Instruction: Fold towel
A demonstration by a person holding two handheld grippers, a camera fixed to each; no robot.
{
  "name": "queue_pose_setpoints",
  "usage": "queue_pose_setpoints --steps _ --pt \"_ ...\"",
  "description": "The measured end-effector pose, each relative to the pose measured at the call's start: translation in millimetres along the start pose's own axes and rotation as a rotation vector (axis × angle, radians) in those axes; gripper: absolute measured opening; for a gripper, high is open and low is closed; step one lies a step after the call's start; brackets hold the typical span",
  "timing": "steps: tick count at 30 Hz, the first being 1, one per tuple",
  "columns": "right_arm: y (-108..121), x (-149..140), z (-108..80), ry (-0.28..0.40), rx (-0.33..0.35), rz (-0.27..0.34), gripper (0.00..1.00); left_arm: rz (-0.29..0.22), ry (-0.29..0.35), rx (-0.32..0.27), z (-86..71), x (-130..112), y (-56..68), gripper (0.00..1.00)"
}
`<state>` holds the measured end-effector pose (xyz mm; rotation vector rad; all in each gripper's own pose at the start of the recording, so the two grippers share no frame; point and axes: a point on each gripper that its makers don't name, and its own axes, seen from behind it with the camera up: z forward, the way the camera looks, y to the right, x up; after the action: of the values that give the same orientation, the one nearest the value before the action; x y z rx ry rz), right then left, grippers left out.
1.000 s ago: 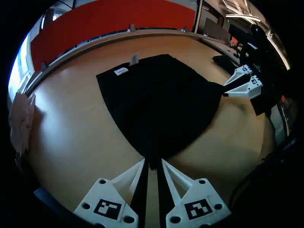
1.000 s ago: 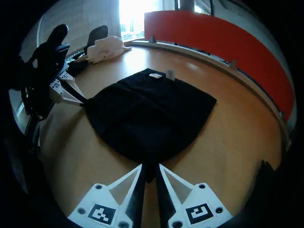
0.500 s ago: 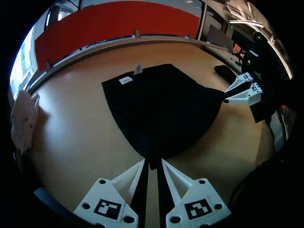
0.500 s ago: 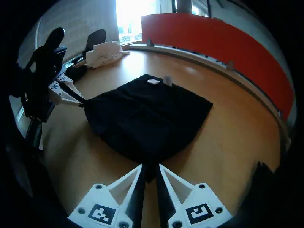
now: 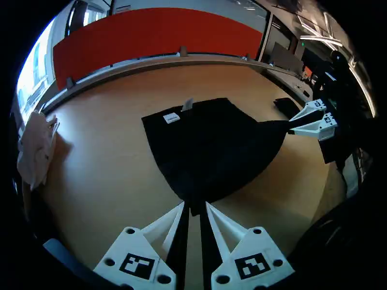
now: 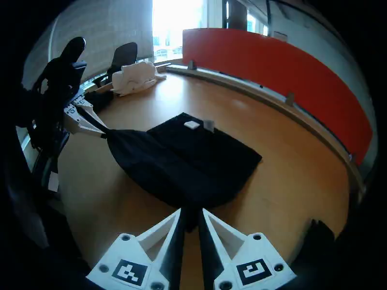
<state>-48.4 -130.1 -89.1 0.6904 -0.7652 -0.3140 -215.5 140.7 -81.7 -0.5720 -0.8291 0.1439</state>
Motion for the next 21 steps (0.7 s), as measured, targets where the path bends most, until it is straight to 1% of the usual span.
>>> queue_pose_setpoints --steps 7,15,21 --pt "-0.1 16.3 -13.0 0.012 -0.001 -0.009 0.17 -0.032 0.018 0.002 -18.3 11.0 3.6 0.15" --pt "-3.0 26.5 -29.2 0.013 0.004 -0.008 0.17 -0.046 0.031 -0.002 -34.8 23.6 7.1 0.15" --pt "-7.8 30.9 -43.1 0.015 0.012 0.004 0.17 -0.056 0.042 -0.008 -45.5 33.0 8.7 0.15"
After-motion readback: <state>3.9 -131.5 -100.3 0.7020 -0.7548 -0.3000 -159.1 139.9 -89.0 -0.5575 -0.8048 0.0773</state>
